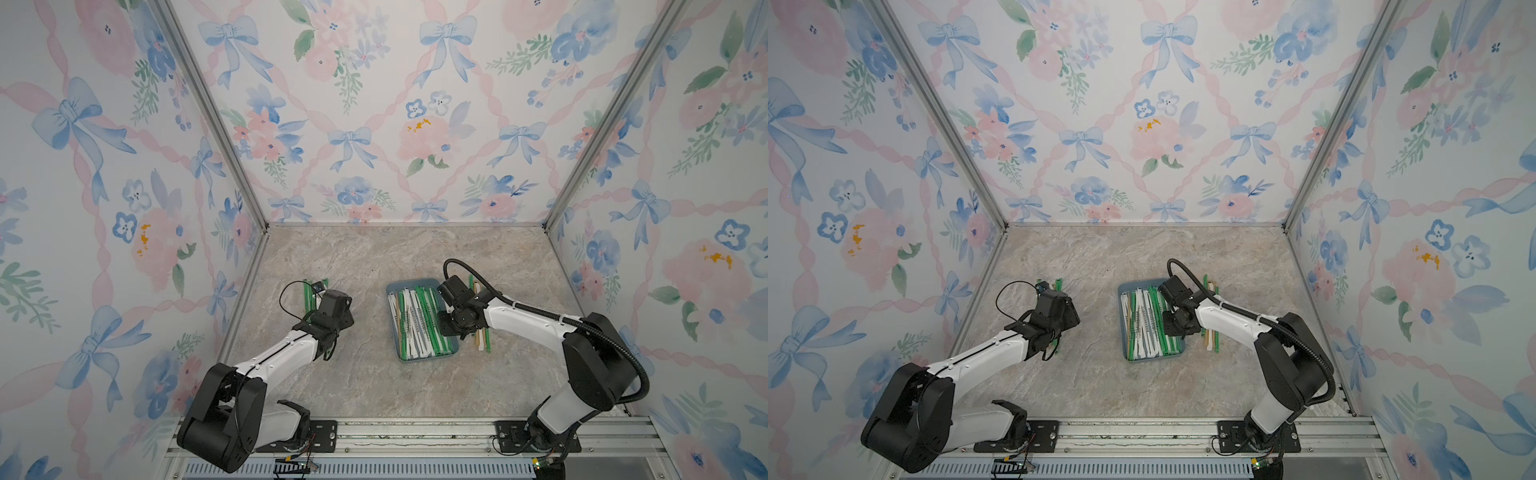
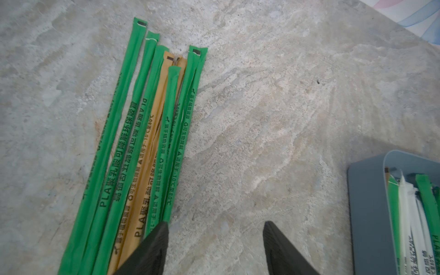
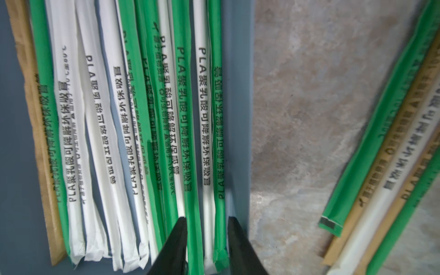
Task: Put the straws into the storage box
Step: Place the straw in the storage box, then pick up the straw from the center of the board.
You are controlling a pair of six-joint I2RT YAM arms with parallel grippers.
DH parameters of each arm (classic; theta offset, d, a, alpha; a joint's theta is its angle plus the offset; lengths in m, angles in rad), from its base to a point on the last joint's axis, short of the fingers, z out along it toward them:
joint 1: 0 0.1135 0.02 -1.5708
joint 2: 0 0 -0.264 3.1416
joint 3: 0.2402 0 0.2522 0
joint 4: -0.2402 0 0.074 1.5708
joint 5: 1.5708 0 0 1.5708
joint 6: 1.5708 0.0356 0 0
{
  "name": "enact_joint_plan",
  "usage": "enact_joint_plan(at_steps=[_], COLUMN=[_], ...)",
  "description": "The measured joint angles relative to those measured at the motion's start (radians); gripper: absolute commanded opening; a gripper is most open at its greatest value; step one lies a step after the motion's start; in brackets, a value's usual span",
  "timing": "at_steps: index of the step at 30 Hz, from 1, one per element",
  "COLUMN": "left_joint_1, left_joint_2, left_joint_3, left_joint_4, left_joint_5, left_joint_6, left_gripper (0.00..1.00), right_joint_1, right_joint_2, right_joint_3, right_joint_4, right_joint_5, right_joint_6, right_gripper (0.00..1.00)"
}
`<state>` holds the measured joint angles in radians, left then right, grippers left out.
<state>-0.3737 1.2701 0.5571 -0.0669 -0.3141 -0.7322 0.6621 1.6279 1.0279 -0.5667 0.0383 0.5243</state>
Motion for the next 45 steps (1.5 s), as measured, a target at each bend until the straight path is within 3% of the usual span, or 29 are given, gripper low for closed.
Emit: enact_joint_plan(at_steps=[13,23,37,45], left_joint_1=[0.039,0.058,0.075,0.076], left_joint_2=[0.000,0.039,0.093,0.111], left_joint_3=[-0.010,-0.025,-0.034,-0.034], left_joint_4=[-0.055,-0.062,-0.062,-0.055], left_joint_5=[-0.040,-0.049,-0.048,-0.044], left_joint_6=[-0.032,-0.059,-0.064,-0.055], left_gripper=[0.58,0.43,0.28,0.11], right_joint_1=[0.000,0.000,0.000,0.000], right_joint_2=[-0.033,-0.033,-0.033,-0.033], right_joint_3=[0.000,0.000,0.000,0.000], right_joint_4=[0.010,0.010,0.010,0.010], right_joint_5=[0.000,0.008,0.020,0.023], right_joint_6=[0.000,0.000,0.000,0.000], right_gripper=[0.31,0.31,0.31,0.31])
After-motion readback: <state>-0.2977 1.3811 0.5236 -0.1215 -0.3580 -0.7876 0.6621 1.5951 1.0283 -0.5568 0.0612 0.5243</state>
